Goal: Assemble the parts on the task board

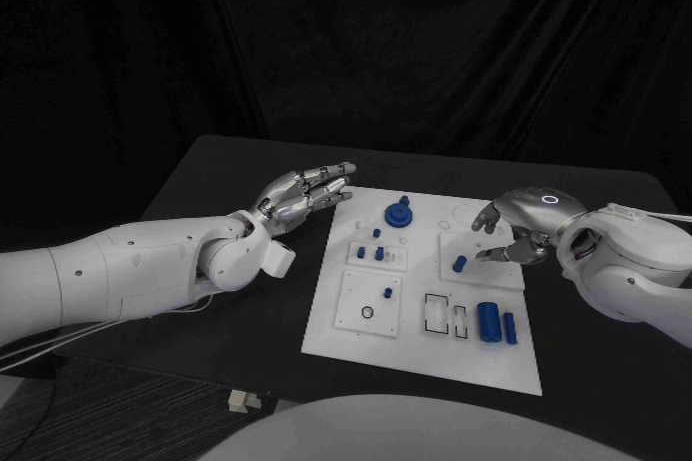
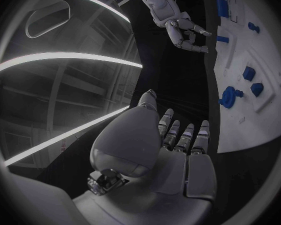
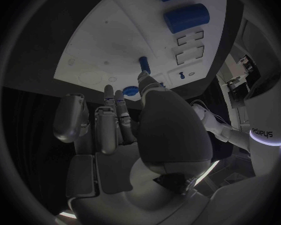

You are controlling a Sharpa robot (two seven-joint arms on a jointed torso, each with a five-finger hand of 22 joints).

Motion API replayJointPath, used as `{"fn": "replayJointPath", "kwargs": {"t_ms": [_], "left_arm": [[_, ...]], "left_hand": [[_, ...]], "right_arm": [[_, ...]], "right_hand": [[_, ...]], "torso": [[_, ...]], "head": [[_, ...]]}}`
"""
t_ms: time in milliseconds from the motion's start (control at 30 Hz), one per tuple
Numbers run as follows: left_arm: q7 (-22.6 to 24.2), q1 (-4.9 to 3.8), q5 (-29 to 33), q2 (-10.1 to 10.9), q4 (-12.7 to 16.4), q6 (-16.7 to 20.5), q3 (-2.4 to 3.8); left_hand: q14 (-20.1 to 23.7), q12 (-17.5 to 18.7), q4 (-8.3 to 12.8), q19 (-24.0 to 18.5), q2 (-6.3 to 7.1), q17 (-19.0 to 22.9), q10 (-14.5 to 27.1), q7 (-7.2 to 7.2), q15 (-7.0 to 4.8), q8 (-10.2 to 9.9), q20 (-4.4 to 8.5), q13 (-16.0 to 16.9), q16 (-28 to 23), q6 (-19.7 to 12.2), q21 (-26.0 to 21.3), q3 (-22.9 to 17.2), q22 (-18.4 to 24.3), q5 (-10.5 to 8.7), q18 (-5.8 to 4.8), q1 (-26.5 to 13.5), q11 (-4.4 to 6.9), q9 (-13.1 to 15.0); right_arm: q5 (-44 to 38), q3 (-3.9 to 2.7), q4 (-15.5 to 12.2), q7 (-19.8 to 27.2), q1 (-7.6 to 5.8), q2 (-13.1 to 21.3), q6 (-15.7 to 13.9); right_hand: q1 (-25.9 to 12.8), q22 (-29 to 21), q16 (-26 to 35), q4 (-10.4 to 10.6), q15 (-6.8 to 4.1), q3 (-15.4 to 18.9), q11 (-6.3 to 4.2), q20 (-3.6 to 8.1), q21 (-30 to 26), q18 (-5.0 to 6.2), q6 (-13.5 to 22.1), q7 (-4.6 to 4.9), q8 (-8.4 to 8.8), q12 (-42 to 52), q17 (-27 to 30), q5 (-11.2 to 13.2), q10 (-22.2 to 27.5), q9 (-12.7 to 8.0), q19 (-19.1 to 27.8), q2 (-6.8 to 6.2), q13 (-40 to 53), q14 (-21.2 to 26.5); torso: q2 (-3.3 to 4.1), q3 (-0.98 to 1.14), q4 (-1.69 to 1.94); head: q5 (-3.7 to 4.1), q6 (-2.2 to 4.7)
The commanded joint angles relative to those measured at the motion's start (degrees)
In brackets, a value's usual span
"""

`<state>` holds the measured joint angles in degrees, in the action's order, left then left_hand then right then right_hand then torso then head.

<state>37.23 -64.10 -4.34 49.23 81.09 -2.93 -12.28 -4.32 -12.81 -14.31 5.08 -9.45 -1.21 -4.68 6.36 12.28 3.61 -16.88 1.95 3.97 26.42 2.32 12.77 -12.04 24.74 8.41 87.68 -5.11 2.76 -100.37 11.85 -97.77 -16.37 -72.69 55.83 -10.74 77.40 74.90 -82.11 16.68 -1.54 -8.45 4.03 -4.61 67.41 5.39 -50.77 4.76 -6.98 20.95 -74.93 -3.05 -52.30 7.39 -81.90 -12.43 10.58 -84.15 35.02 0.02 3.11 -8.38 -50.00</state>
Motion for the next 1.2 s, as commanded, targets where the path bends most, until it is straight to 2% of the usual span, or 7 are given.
{"fn": "replayJointPath", "kwargs": {"t_ms": [33, 267, 333, 533, 733, 867, 1200], "left_arm": [[1.3, 0.06, 0.1, 0.0, 0.1, -0.5, 0.06], [1.3, 0.06, 0.1, 0.0, 0.1, -0.6, 0.06], [1.3, 0.06, 0.1, 0.0, 0.1, -0.7, 0.06], [1.3, 0.06, 0.1, 0.0, 0.1, -0.7, 0.06], [1.2, 0.06, 0.1, -0.1, 0.1, -0.9, 0.06], [1.1, 0.07, 0.1, -0.1, 0.1, -1.0, 0.06], [0.9, 0.08, 0.1, -0.2, 0.0, -1.3, 0.06]], "left_hand": [[0.0, -0.3, 0.2, -0.1, -0.36, 0.0, -0.1, 0.06, 0.01, 0.2, 0.02, 0.1, 0.2, 0.0, 0.0, -0.2, 0.2, 0.19, -1.18, 0.5, -0.3, 0.1], [0.1, -0.3, 0.2, -0.1, -0.43, 0.0, -0.1, 0.08, 0.0, 0.2, 0.04, 0.1, 0.2, 0.0, 0.0, -0.2, 0.3, 0.22, -1.22, 0.5, -0.33, 0.1], [0.1, -0.3, 0.3, -0.3, -0.54, 0.0, -0.1, 0.12, 0.04, 0.2, 0.04, 0.1, 0.2, -0.1, -0.1, -0.3, 0.6, 0.35, -1.3, 0.6, -0.39, 0.1], [0.2, -0.3, 0.3, -0.8, -0.65, 0.0, -0.1, 0.17, 0.06, 0.2, 0.04, 0.1, 0.1, -0.1, -0.4, -0.3, 1.6, 0.6, -1.5, 0.7, -0.45, 0.0], [0.1, -0.3, 0.3, -0.8, -0.65, 0.0, -0.1, 0.18, 0.06, 0.2, 0.05, 0.1, 0.1, -0.1, -0.4, -0.3, 1.5, 0.63, -1.52, 0.7, -0.45, 0.0], [0.1, -0.3, 0.3, -0.7, -0.67, 0.0, -0.1, 0.18, 0.06, 0.2, 0.05, 0.1, 0.1, -0.1, -0.4, -0.3, 1.4, 0.67, -1.54, 0.7, -0.46, 0.0], [0.2, -0.3, 0.3, -0.7, -0.69, 0.0, -0.1, 0.2, 0.06, 0.2, 0.04, 0.1, 0.1, -0.1, -0.4, -0.3, 1.3, 0.76, -1.57, 0.8, -0.47, 0.0]], "right_arm": [[0.0, -0.03, 0.3, -0.1, 0.88, -0.3, 0.2], [0.7, -0.03, 0.8, 1.4, 1.91, -1.2, -0.9], [1.3, -0.03, 1.2, 2.4, 2.17, -1.7, -1.4], [2.8, -0.03, 2.2, 4.2, 2.85, -3.0, -1.9], [3.7, -0.03, 2.8, 5.4, 3.44, -3.7, -1.9], [4.3, -0.03, 3.1, 6.0, 3.74, -4.1, -1.8], [5.2, -0.03, 3.4, 6.8, 4.11, -4.6, -1.7]], "right_hand": [[-0.3, 9.1, -0.1, -0.1, -0.33, 0.2, 0.09, 0.37, 0.1, -0.84, -0.2, 0.52, -0.14, -0.4, -0.9, 0.2, 0.5, -0.1, -0.2, 0.0, -0.1, -2.3], [2.1, 9.0, 0.2, -0.4, -0.21, -0.6, 0.19, 0.25, -0.2, -0.77, 0.1, 1.58, 0.16, -0.8, -0.5, 0.0, 1.3, -0.5, -0.1, 0.39, -0.1, -2.1], [4.3, 8.8, 0.5, -1.0, -0.14, -1.5, 0.21, 0.16, -0.9, -0.63, 0.0, 1.6, 0.18, -0.9, 0.1, -1.7, 1.6, -0.6, 0.3, 1.19, -0.1, -1.9], [6.9, 8.6, 1.1, -2.1, -0.08, -2.7, 0.22, 0.06, -1.9, -0.46, -0.5, 1.27, 0.07, -0.9, 0.9, -6.5, 1.6, -0.8, 0.8, 1.76, 0.0, -1.4], [7.8, 8.6, 1.2, -2.6, -0.04, -3.2, 0.28, 0.04, -2.0, -0.44, -1.0, 1.41, -0.12, -0.8, 1.1, -7.9, 1.3, -0.8, 0.9, 1.97, 0.0, -1.3], [8.9, 8.6, 1.2, -3.3, -0.05, -4.8, 0.31, 0.03, -2.0, -0.46, -2.1, 1.57, -0.64, -0.9, 1.0, -12.9, 0.4, -0.4, 1.0, 1.92, -0.2, -1.3], [9.5, 8.9, 0.7, -3.7, 0.05, -6.6, 0.4, -0.01, -0.6, -0.71, -3.1, 1.82, -1.09, -1.0, 0.2, -14.5, -1.0, 0.0, 0.4, 1.82, -0.5, -1.6]], "torso": [[0.01, 0.04, -0.06], [0.0, 0.04, -0.07], [0.0, 0.03, -0.03], [-0.01, 0.03, -0.03], [-0.04, 0.01, -0.03], [-0.03, 0.02, -0.02], [0.0, 0.03, -0.02]], "head": [[-0.06, 0.0], [0.02, 0.0], [0.08, 0.0], [-0.05, 0.0], [-0.09, 0.0], [0.04, 0.0], [0.23, 0.0]]}}
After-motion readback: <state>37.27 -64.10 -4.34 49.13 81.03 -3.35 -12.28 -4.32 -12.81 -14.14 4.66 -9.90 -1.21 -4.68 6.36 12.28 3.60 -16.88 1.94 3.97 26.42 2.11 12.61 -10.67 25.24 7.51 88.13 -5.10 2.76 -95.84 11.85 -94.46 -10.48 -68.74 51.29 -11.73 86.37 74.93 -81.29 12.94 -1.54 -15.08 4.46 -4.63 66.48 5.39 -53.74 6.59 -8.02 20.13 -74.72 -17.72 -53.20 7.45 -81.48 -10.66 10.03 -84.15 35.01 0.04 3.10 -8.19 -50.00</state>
